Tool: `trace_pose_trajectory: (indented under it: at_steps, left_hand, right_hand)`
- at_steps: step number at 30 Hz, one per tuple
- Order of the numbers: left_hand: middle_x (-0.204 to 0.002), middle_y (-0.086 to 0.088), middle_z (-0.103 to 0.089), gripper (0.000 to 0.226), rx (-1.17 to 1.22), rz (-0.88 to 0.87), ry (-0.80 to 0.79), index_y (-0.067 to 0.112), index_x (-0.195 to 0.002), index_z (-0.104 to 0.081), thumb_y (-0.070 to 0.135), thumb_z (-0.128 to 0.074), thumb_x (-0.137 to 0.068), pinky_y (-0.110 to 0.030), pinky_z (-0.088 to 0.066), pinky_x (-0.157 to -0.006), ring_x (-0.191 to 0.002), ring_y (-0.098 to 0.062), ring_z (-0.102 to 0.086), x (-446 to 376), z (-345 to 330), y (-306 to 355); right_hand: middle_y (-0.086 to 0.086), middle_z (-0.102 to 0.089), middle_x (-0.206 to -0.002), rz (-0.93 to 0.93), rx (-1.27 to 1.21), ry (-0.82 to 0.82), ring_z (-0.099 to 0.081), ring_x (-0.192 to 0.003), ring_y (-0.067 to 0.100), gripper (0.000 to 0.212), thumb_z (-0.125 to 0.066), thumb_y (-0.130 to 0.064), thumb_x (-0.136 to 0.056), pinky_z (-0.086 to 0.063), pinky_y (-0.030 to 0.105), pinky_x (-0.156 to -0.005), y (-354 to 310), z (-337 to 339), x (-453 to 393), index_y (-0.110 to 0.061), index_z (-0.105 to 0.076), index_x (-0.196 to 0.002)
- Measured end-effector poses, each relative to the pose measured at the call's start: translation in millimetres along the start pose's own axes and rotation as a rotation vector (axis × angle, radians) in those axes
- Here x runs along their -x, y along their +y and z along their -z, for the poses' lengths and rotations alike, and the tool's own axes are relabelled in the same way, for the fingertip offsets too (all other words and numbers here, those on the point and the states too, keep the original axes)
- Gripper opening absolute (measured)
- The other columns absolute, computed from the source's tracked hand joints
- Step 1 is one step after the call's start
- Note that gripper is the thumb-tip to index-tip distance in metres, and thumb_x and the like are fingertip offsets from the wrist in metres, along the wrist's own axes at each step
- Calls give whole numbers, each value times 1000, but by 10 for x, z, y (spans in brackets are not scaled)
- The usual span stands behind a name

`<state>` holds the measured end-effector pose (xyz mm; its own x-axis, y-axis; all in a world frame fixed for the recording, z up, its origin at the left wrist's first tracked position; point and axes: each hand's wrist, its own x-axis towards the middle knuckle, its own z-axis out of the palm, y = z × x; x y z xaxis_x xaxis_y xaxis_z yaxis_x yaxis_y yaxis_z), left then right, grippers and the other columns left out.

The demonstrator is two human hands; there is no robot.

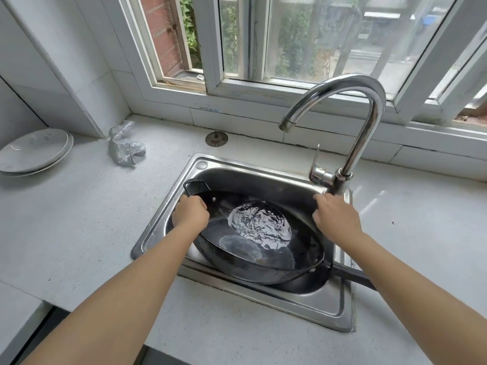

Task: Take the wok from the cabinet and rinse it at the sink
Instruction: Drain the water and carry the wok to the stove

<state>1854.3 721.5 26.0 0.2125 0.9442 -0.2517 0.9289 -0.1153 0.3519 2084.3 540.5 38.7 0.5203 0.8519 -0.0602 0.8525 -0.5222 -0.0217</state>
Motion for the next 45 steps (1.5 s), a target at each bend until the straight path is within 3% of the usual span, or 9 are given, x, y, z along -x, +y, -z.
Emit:
trace_pose_trajectory:
  at_steps: [6,12,18,20,23,29,36,39,45]
  left_hand:
    - [-126,-11,-54,34,204,22,57,14,-113,-61,0,-48,-86,-33,-45,-74,-101,-29,-58,-2,-10,-22]
    - [-120,-14,-57,36,434,108,91,8,-124,-48,6,-49,-88,-34,-42,-76,-98,-30,-55,102,28,-28]
    - [-107,-18,-61,36,577,212,68,2,-118,-51,11,-48,-83,-36,-45,-69,-83,-29,-54,287,19,-102]
    - [-98,-18,-61,40,614,220,61,-1,-118,-51,8,-47,-79,-32,-41,-61,-73,-25,-51,365,11,-105]
    - [-84,-12,-55,38,668,233,38,-3,-112,-52,6,-47,-76,-34,-41,-63,-73,-25,-51,492,2,-110]
    - [-129,-19,-49,57,654,238,-82,-1,-131,-39,10,-57,-78,-39,-43,-81,-109,-34,-53,645,-25,-106]
    - [-137,-19,-43,60,672,224,-140,0,-136,-33,4,-53,-80,-42,-44,-97,-118,-35,-48,604,27,-129]
    - [-130,-20,-48,54,747,221,-142,-3,-133,-37,0,-51,-81,-39,-45,-87,-113,-34,-51,561,60,-124]
    - [-85,-11,-52,36,845,149,-119,-7,-116,-51,-5,-50,-80,-28,-39,-59,-85,-26,-49,503,265,-14]
  right_hand:
    - [6,-60,-110,-156,-83,-332,-58,-94,27,24,-37,-25,-95,-38,31,-68,133,-227,435,-14,-51,-112]
    - [6,-59,-96,-208,-174,-390,-51,-80,23,30,-33,-30,-97,-38,31,-64,174,-293,677,-11,-55,-104]
    - [9,-59,-114,-192,-474,-543,-55,-111,27,36,-45,-24,-90,-44,33,-89,205,-217,707,-3,-55,-117]
    - [6,-61,-101,-176,-521,-580,-59,-103,26,43,-54,-26,-78,-44,30,-78,222,-225,719,-2,-57,-115]
    - [7,-66,-104,-136,-398,-538,-60,-91,22,39,-60,-19,-73,-49,31,-75,236,-325,741,-6,-59,-110]
    - [6,-64,-99,-151,-220,-334,-59,-93,25,20,-54,-9,-81,-48,31,-69,154,-449,799,-12,-58,-100]
    - [4,-64,-94,-192,-154,-212,-59,-91,25,13,-57,-16,-82,-45,30,-66,77,-415,863,-15,-58,-95]
    - [3,-64,-91,-204,-110,-192,-60,-87,24,10,-56,-18,-82,-45,30,-66,0,-340,926,-15,-59,-92]
    - [0,-59,-80,-269,-138,-166,-59,-79,23,5,-56,-20,-82,-38,28,-58,-168,-302,1107,-16,-58,-86]
